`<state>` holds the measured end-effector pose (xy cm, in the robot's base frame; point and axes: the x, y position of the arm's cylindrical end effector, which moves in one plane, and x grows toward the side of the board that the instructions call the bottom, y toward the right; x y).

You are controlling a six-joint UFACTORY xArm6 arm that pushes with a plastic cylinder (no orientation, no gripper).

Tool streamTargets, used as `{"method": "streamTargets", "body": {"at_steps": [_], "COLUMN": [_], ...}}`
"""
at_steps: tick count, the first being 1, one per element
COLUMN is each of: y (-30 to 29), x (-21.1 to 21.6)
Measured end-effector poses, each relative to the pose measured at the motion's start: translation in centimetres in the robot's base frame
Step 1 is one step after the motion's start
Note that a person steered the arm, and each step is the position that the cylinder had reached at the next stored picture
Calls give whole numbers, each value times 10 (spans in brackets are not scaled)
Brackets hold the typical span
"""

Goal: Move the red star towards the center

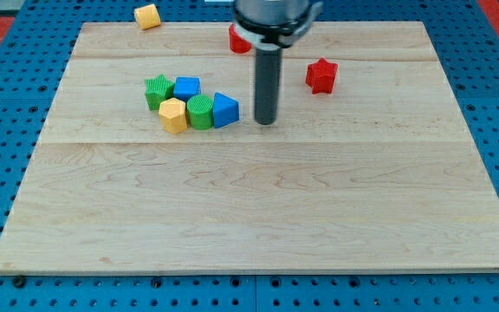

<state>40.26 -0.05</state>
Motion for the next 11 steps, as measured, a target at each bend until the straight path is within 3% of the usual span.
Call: {"method": "streamTargets", "body": {"at_steps": [1, 2, 5, 7, 8, 9, 10, 11], "y": [-54, -43, 316, 142, 114, 149, 90, 56], "x": [0, 6, -71, -116, -58, -107, -109, -58]}}
